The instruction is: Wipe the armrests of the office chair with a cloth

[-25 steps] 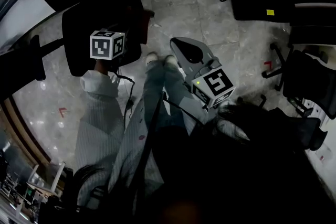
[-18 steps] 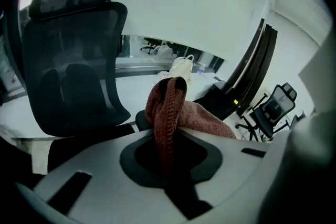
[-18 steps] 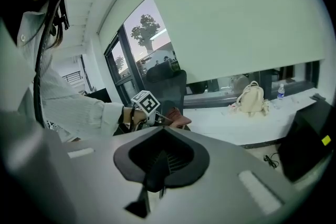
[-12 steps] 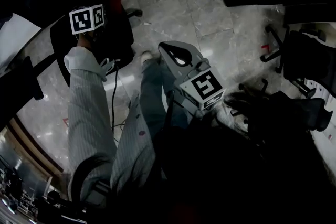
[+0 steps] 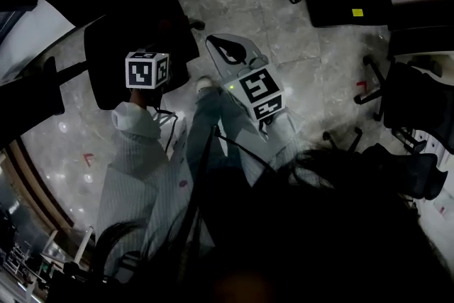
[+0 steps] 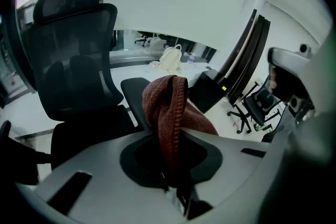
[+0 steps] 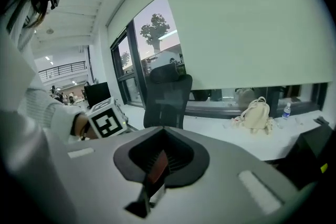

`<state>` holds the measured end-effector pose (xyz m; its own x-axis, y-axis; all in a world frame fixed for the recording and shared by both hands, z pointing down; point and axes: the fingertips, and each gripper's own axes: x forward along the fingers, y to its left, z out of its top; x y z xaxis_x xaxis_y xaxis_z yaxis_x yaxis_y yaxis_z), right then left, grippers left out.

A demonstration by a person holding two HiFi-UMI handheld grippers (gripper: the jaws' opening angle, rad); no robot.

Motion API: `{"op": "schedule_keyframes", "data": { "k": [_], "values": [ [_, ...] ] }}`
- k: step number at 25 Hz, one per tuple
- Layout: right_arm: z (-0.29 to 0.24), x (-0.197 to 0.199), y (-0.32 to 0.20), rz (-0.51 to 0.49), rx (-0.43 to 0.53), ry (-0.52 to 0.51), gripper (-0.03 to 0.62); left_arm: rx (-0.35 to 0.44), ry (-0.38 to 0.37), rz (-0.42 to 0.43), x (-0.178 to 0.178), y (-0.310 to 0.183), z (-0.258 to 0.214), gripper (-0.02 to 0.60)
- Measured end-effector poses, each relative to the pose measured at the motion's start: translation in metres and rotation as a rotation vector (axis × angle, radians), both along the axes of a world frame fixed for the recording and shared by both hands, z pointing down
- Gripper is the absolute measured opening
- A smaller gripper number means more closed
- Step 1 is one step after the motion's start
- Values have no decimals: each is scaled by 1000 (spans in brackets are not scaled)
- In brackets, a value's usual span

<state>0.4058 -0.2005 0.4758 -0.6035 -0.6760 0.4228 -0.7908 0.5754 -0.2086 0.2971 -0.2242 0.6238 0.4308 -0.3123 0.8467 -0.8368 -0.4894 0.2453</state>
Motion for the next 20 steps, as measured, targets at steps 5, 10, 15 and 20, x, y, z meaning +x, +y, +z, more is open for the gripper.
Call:
{"op": "schedule_keyframes", "data": {
  "k": [5, 10, 15, 20],
  "values": [
    [6, -16, -8, -62, 13, 34, 2, 32, -4, -38, 5, 45, -8, 41],
    [17, -31, 2, -89, -2, 32, 2, 41, -31, -52, -7, 30, -5, 41],
    [32, -26, 3, -67, -33, 21, 2, 49, -69, -42, -19, -32, 10, 41],
    [48, -6, -3, -1, -72, 0, 2, 31, -83, -77, -28, -102, 32, 43]
  ]
}}
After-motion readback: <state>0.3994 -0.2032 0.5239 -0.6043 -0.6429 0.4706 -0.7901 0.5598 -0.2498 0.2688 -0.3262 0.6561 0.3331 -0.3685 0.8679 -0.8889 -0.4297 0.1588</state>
